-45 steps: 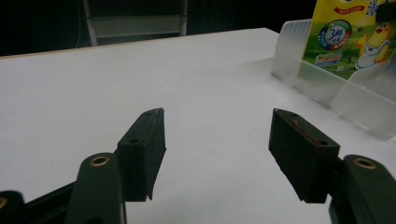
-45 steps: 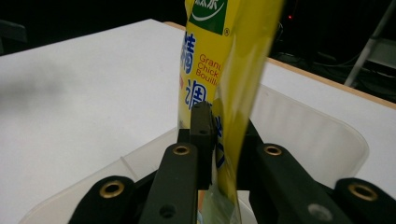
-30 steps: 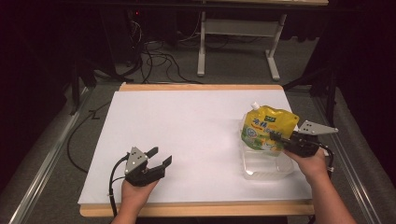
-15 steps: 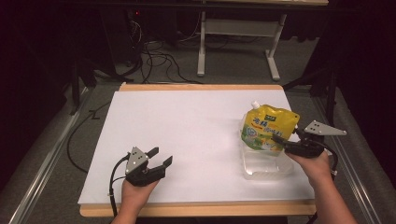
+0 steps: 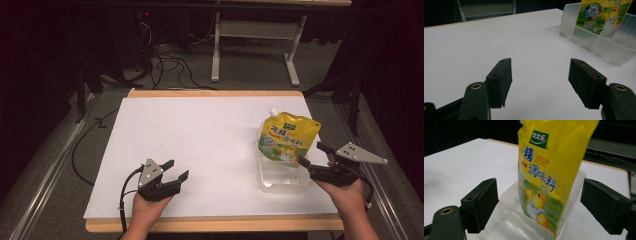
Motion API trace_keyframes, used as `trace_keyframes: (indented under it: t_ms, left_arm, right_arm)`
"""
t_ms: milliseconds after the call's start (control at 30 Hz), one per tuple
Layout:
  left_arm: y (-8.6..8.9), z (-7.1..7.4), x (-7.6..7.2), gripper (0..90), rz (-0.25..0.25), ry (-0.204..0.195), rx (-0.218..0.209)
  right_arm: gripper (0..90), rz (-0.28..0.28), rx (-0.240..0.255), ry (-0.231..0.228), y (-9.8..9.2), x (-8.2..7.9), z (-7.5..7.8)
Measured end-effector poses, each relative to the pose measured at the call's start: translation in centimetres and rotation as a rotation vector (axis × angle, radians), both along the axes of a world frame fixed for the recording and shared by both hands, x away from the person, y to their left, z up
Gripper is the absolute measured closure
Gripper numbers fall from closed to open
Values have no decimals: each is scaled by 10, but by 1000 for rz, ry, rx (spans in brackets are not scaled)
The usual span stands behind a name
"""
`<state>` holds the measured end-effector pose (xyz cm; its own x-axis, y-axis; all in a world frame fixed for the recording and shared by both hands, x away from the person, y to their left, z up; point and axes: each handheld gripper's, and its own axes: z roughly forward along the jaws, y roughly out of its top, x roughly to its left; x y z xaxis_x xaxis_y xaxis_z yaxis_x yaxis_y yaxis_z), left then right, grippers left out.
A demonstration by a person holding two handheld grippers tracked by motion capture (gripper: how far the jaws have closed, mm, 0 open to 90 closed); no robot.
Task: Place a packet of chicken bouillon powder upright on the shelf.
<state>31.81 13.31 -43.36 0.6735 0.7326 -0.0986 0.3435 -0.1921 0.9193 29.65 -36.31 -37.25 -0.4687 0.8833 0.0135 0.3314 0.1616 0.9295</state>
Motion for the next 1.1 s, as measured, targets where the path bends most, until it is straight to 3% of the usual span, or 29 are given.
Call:
trace_keyframes:
  t_ms: [133,233,433,600,700,733,833,1000,1100]
  left_arm:
    - [-4,0,-1,355,-20,4,12]
    - [-6,-1,-2,352,-32,8,16]
    - [-8,0,-3,344,-50,8,25]
    - [-8,0,-3,336,-73,4,32]
    - [-8,-1,-3,329,-73,8,30]
    - [-9,-2,-2,327,-75,14,30]
    - [-10,-2,-1,313,-73,24,27]
    - [-14,-3,0,299,-64,51,17]
    - [-17,-3,0,291,-58,59,10]
  right_arm:
    - [146,45,2,-27,20,-16,9]
    - [143,93,6,-29,42,-19,10]
    - [134,193,2,6,93,-7,-2]
    - [124,236,-1,33,125,5,-21]
    - [125,250,16,35,130,6,-30]
    - [116,276,-25,65,137,5,-38]
    - [116,285,-39,66,137,3,-42]
    - [118,278,23,79,125,-1,-44]
    - [123,276,35,78,121,-1,-44]
